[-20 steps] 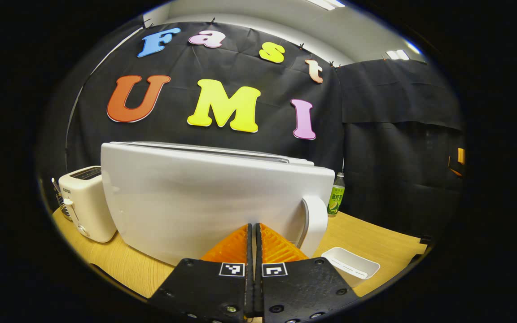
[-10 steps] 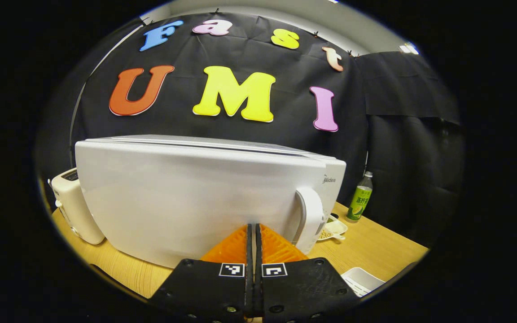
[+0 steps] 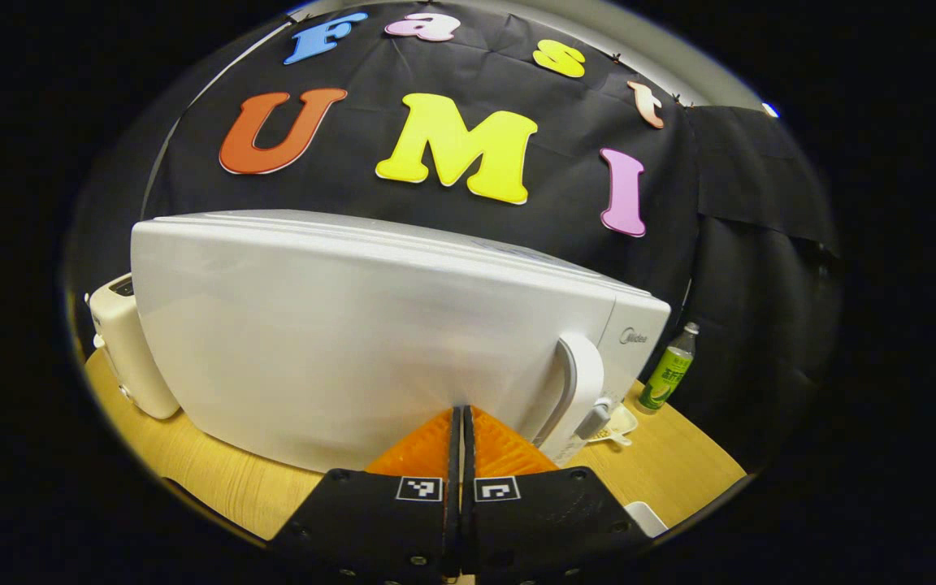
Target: Open the microwave oven with the left hand, put the food in, and close the microwave oven.
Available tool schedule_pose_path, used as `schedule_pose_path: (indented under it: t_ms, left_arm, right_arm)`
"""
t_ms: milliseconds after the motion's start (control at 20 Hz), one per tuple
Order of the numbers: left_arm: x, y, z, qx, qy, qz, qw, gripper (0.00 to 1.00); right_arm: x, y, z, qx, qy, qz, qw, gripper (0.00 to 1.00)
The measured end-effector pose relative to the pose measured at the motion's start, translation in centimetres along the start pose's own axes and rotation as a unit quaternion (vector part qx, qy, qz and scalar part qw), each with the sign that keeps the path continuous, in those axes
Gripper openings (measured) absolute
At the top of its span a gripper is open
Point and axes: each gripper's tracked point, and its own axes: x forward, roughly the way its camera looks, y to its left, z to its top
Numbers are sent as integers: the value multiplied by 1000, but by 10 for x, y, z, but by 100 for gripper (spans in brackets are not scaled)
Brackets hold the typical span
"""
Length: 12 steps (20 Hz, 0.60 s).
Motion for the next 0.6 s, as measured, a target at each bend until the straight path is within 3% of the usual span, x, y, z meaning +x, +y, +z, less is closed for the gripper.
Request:
schedule_pose_path:
  t_ms: [250,300,350,400,450,500,550,600]
  left_arm:
    - [-7,-2,-5,-7,16,6,1000,0]
    - [-13,-8,-9,-7,25,-2,1000,0]
    - [-22,-9,-9,-2,25,-2,1000,0]
    - [-29,-8,-5,7,18,4,1000,0]
    - [-40,-5,-3,15,14,12,1000,0]
    - [-53,-6,-2,20,16,16,1000,18]
    - [-65,-10,-5,21,23,11,999,29]
    - [-78,-14,-8,20,31,6,999,20]
  right_arm:
    - [-17,8,19,-22,-19,-14,999,91]
    - [-20,8,19,-22,-20,-17,999,100]
    - [-22,6,24,-20,-27,-26,999,92]
    - [-24,6,28,-19,-33,-32,999,100]
    - [-26,7,29,-18,-36,-38,998,91]
    - [-27,8,31,-17,-37,-43,998,91]
    - [-29,10,32,-17,-37,-46,998,91]
    - [-32,13,33,-12,-38,-49,998,91]
